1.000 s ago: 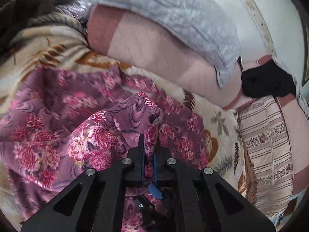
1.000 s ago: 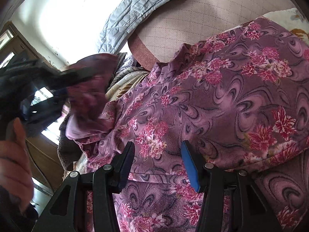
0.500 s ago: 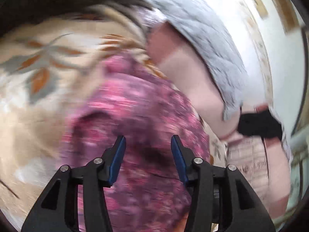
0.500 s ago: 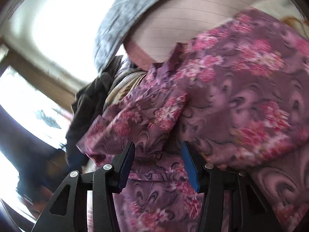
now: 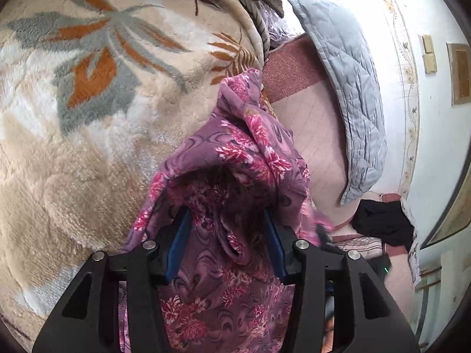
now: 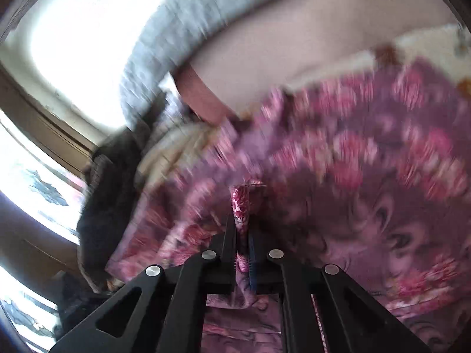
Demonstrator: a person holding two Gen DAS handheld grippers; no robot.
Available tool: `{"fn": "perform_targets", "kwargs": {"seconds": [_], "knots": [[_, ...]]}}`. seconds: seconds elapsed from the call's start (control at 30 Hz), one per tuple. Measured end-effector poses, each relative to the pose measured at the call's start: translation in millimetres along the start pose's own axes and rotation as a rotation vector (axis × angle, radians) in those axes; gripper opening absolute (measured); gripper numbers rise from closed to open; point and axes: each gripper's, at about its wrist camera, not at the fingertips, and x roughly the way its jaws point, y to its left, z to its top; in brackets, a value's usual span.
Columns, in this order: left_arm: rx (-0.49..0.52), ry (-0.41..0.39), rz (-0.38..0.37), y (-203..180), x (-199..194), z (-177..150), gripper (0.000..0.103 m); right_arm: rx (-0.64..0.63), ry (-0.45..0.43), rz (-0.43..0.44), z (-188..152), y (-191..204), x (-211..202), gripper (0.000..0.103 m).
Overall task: Fold small clothes
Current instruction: 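Grasp the shirt side with the left tool while the right tool pinches fabric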
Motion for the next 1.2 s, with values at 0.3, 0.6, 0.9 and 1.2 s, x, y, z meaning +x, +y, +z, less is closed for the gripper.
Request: {"fn": "perform_targets", "kwargs": {"seconds": [0.3,0.6,0.9,1.2], "knots": [[0.006,-0.009,0.049,1,3,-2,0.040,0.216,-0.110,-0.201,12,-97,-85,0.006],[-0.008,0.005,0.024,0,7,-5,0.044,0.344,-0.093,-0.151,4,-124,-89,0.023],[0.071,-0.077,0.187,-11,-1,0,0.004,0.193,-0.234,-0.057,54,-78,-111,0.006],[-0.011,-0.087,0.308,-21,-24,-15,0.002,0.202,-0.060,-0.332,18,-116,-108,0.015]]}}
